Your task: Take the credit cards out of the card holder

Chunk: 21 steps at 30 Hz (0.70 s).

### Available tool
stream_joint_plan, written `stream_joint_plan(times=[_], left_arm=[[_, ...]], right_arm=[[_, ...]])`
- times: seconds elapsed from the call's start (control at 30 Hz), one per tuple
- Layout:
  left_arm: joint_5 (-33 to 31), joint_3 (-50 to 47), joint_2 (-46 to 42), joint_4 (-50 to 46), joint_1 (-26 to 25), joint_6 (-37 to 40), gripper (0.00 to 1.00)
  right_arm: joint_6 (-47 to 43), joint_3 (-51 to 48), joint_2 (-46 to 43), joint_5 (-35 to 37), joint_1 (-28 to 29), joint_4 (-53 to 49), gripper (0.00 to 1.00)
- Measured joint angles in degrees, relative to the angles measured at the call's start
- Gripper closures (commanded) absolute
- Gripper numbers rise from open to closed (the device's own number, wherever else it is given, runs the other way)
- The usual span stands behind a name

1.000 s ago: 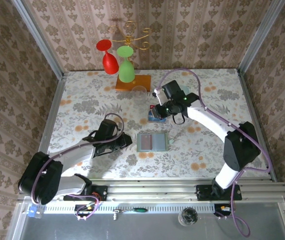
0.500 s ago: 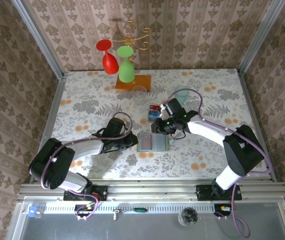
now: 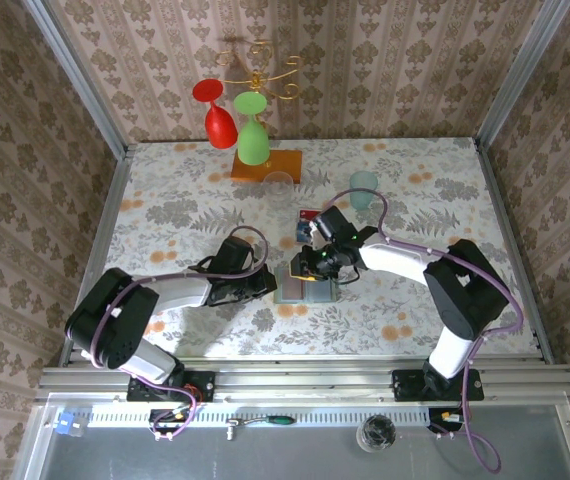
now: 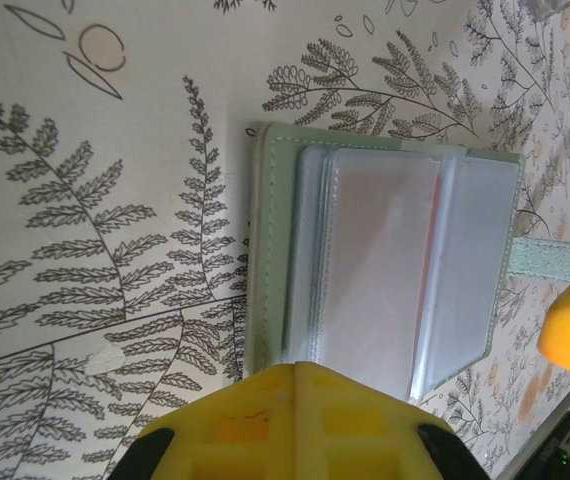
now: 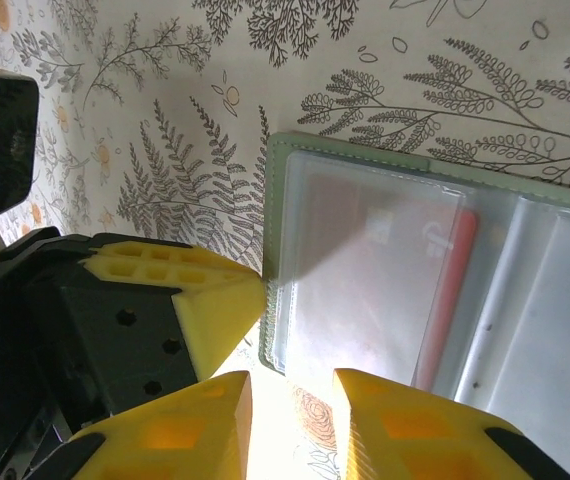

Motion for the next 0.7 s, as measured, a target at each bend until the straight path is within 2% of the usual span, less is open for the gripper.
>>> stream_joint_plan(times=[0.7], left_arm=[[0.00, -0.66, 0.61, 0.04, 0.00, 0.00, 0.95]], right_arm=[[2.32, 0.26, 4.39, 0.00, 1.90, 1.57, 0.68]])
